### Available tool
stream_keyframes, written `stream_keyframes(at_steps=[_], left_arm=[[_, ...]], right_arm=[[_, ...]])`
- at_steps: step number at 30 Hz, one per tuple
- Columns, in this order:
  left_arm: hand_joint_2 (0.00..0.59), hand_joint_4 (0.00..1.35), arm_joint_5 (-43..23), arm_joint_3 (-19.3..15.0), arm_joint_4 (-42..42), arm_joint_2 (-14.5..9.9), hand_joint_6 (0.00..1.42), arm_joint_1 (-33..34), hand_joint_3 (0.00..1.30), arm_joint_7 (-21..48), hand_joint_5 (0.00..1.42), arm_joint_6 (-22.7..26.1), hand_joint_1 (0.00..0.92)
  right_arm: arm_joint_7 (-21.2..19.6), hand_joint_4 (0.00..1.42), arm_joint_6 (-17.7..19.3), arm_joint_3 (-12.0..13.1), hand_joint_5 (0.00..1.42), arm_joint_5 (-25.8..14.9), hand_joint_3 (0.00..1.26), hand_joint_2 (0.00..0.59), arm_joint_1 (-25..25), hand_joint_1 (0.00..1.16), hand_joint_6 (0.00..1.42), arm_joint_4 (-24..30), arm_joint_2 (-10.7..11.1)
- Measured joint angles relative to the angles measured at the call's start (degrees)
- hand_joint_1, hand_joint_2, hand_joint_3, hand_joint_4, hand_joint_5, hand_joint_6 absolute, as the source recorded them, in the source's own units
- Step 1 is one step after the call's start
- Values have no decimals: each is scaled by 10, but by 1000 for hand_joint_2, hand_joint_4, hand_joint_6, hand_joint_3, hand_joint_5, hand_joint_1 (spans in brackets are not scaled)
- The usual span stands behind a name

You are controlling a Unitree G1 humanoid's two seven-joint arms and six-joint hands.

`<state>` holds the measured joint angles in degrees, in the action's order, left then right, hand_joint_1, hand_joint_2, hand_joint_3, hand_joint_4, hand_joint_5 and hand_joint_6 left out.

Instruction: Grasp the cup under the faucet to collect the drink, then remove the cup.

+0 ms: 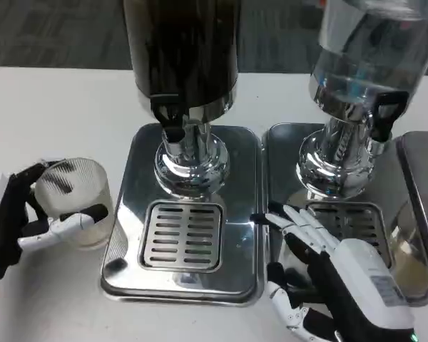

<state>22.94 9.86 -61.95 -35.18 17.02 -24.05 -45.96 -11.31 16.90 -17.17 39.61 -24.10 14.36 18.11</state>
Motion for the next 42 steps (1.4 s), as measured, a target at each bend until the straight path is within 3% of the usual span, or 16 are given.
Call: stream_keyframes(at_steps=[15,33,37,42], left_arm=[[78,645,0,-27,50,-13,1287,-45,526,27,964,-12,459],[77,645,-25,-81,199,-20,1289,-101,537,105,970,-19,459],[77,660,-35,-89,239,-16,1289,-106,543,133,975,-17,459],[76,662,-42,-89,260,6,1289,-106,545,165,976,-3,459]], right_arm=[[0,87,0,-1,61,-1,210,586,0,530,177,0,-2],[0,87,8,-1,61,-5,210,586,4,526,177,-5,-7],[0,87,9,-2,61,-5,210,586,4,526,177,-5,-11],[0,87,9,-2,61,-5,210,586,1,526,177,-5,-13]])
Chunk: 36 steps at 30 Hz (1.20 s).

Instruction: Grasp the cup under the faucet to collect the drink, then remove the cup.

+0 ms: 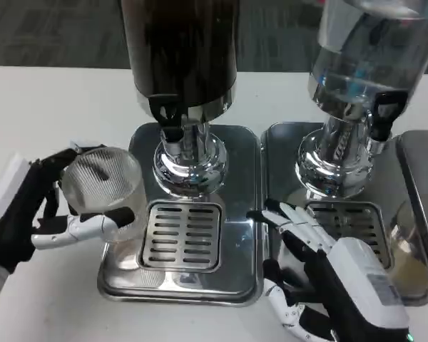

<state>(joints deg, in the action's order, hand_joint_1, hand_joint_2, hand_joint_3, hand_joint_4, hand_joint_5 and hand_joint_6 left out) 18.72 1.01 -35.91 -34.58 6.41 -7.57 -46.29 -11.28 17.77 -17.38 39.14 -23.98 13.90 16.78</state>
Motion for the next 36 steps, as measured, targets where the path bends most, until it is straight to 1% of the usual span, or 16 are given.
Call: stream_keyframes(at_steps=[9,14,16,25,31,36], left_arm=[[72,662,0,3,20,36,1305,1,551,35,976,15,459],[69,662,0,3,32,47,1306,1,552,44,976,20,462],[68,662,0,4,39,55,1306,1,552,49,976,23,464],[66,662,-1,9,59,68,1306,-3,552,62,976,34,468],[66,662,-1,19,67,79,1306,-4,552,74,976,39,469],[66,662,1,23,75,81,1306,-4,552,78,976,47,469]], right_arm=[[0,87,0,0,68,0,210,586,-5,528,178,4,-5],[1,87,0,0,71,0,210,586,-8,527,180,5,-5],[1,87,0,0,72,-1,210,586,-8,527,180,5,-5],[1,87,0,0,68,-1,210,586,-10,527,181,8,-5],[1,87,0,0,71,-1,210,586,-11,530,181,10,-5],[1,87,0,-1,72,-1,210,586,-11,532,189,13,-5]])
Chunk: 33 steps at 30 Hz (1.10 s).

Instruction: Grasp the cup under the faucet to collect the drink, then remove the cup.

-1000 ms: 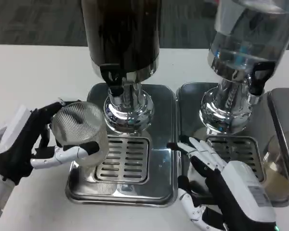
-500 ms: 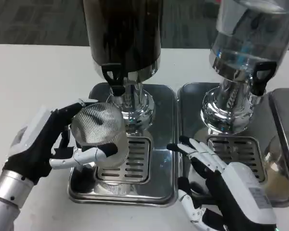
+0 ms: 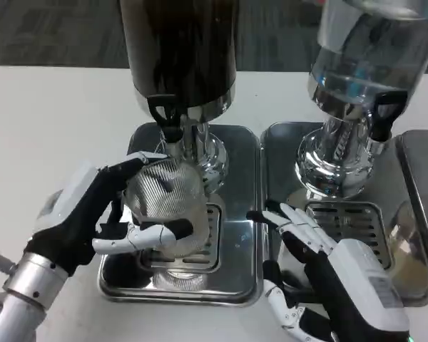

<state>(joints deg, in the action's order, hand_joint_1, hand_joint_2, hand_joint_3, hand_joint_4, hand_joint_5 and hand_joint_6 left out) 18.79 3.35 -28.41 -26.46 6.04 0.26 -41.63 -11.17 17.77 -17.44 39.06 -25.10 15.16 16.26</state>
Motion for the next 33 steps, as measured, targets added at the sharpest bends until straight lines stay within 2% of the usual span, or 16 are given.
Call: stream_keyframes(at_steps=[10,25,29,33], left_arm=[[69,662,20,1,-33,0,1290,3,552,-1,975,7,461],[73,637,42,22,-112,10,1250,63,522,-59,937,6,424],[77,597,51,32,-133,11,1163,81,480,-77,901,8,387],[80,553,62,45,-151,11,1060,99,423,-91,837,9,304]], right_arm=[[0,87,0,-2,72,0,210,586,0,534,195,0,0],[0,87,0,1,74,-1,210,586,-6,534,196,3,1],[0,87,0,1,74,-1,210,586,-9,532,196,3,0],[0,87,0,2,75,-1,210,586,-11,531,196,3,0]])
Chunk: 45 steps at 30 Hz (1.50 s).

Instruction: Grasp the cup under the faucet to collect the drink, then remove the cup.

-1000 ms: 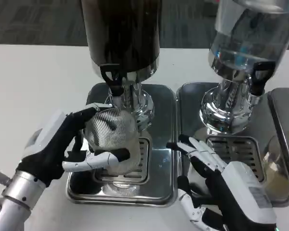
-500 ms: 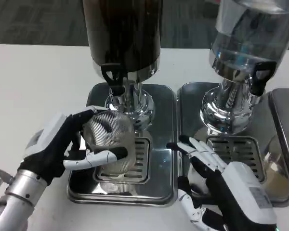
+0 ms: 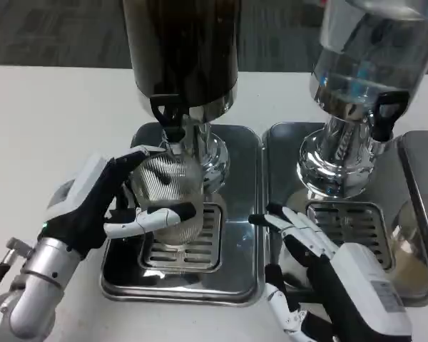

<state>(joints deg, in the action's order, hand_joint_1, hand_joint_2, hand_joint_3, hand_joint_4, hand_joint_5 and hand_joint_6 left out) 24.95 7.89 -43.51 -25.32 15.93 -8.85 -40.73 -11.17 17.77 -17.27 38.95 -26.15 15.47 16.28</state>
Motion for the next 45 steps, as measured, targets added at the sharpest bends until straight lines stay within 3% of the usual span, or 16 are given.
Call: stream_keyframes(at_steps=[17,33,45], left_arm=[[81,527,-10,24,-24,-8,932,16,393,1,770,0,249],[48,270,-16,24,32,-33,536,-36,227,14,442,-4,148],[43,169,23,22,87,-38,473,-67,145,8,337,14,130]], right_arm=[[0,87,0,0,75,-1,210,586,0,526,213,0,-3],[0,87,0,1,75,-1,210,586,2,523,226,0,-4],[0,87,0,1,85,-1,210,586,4,522,230,0,-3]])
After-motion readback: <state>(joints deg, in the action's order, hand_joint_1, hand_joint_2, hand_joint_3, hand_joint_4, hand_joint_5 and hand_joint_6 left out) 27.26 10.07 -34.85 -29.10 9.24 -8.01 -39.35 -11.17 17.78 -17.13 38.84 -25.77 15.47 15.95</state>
